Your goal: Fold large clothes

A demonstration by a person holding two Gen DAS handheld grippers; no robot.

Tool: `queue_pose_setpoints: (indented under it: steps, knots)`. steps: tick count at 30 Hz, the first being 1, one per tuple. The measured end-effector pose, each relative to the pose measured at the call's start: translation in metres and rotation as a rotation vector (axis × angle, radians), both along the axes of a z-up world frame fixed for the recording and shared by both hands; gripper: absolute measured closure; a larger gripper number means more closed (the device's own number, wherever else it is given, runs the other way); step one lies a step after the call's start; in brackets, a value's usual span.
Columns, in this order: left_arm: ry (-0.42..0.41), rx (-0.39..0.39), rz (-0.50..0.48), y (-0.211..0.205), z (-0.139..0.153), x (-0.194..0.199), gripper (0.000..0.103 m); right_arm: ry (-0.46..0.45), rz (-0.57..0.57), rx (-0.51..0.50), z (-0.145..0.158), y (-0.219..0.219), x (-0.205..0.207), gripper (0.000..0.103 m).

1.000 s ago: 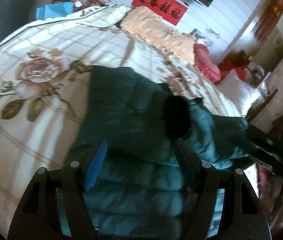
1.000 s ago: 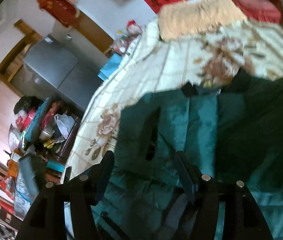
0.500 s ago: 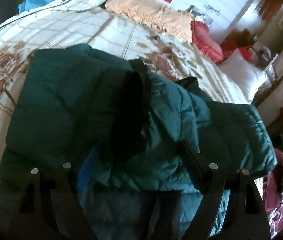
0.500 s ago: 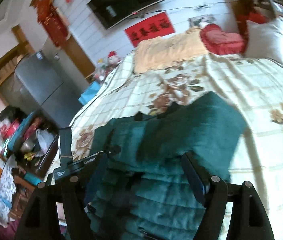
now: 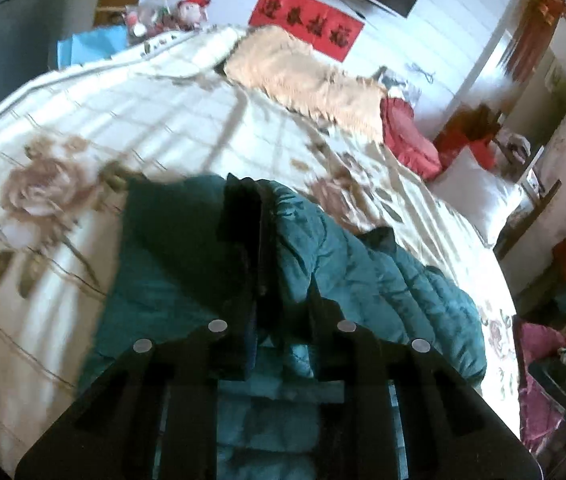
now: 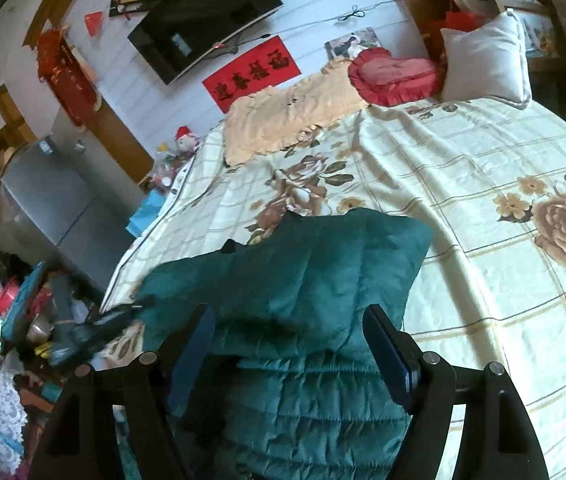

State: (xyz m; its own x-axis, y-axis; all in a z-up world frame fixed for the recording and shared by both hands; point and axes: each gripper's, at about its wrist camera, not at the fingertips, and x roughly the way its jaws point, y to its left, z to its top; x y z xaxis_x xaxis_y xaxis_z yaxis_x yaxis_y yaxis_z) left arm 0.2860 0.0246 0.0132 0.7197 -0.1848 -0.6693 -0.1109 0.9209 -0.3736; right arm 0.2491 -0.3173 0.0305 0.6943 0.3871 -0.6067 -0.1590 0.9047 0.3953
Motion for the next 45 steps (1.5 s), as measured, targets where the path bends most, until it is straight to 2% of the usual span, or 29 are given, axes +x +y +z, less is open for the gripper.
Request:
queue_pose_setpoints:
  steps: [3, 7, 10, 13, 15, 18, 19, 21, 23, 26, 28, 31, 39, 42, 45]
  knots:
    - [0.007, 0.022, 0.021, 0.019, -0.002, -0.004, 0.085, 0.012, 0.016, -0.049, -0.008, 0.020, 0.015, 0.029]
    - [0.063, 0.026, 0.047, 0.034, -0.027, -0.002, 0.085, 0.053, 0.058, -0.118, -0.032, 0.056, 0.038, 0.031]
    - [0.106, 0.040, 0.061, 0.037, -0.050, -0.003, 0.085, 0.096, 0.084, -0.181, -0.058, 0.082, 0.055, 0.038]
    - [0.119, 0.052, 0.072, 0.041, -0.063, -0.004, 0.085, 0.168, 0.091, -0.246, -0.095, 0.099, 0.069, 0.037]
    - [0.126, 0.035, 0.075, 0.044, -0.066, -0.005, 0.085, 0.154, 0.089, -0.273, -0.108, 0.104, 0.071, 0.037]
    - [0.125, 0.015, 0.074, 0.046, -0.060, -0.006, 0.082, 0.143, 0.101, -0.297, -0.103, 0.106, 0.067, 0.037]
    - [0.123, 0.005, 0.068, 0.047, -0.056, -0.008, 0.078, 0.141, 0.106, -0.289, -0.099, 0.106, 0.064, 0.038]
    - [0.118, -0.007, 0.066, 0.049, -0.047, -0.011, 0.066, 0.111, 0.092, -0.252, -0.083, 0.095, 0.057, 0.038]
    - [0.071, -0.003, 0.081, 0.050, -0.033, -0.020, 0.046, 0.057, 0.058, -0.230, -0.064, 0.080, 0.047, 0.038]
    - [-0.029, 0.046, 0.098, 0.047, -0.009, -0.031, 0.033, 0.020, 0.001, -0.266, -0.043, 0.065, 0.042, 0.038]
    - [-0.063, 0.080, 0.078, 0.038, 0.000, -0.030, 0.032, 0.018, -0.018, -0.285, -0.038, 0.063, 0.047, 0.038]
    - [-0.052, 0.124, 0.051, 0.024, 0.000, -0.019, 0.032, 0.035, -0.026, -0.297, -0.041, 0.067, 0.058, 0.038]
    - [0.075, 0.310, 0.058, 0.000, -0.052, 0.029, 0.032, 0.050, -0.055, -0.360, -0.066, 0.086, 0.099, 0.038]
    - [0.107, 0.330, 0.050, 0.000, -0.068, 0.042, 0.031, 0.063, -0.089, -0.416, -0.078, 0.084, 0.119, 0.038]
    - [0.100, 0.306, 0.042, 0.001, -0.076, 0.047, 0.031, 0.122, -0.111, -0.430, -0.095, 0.075, 0.138, 0.038]
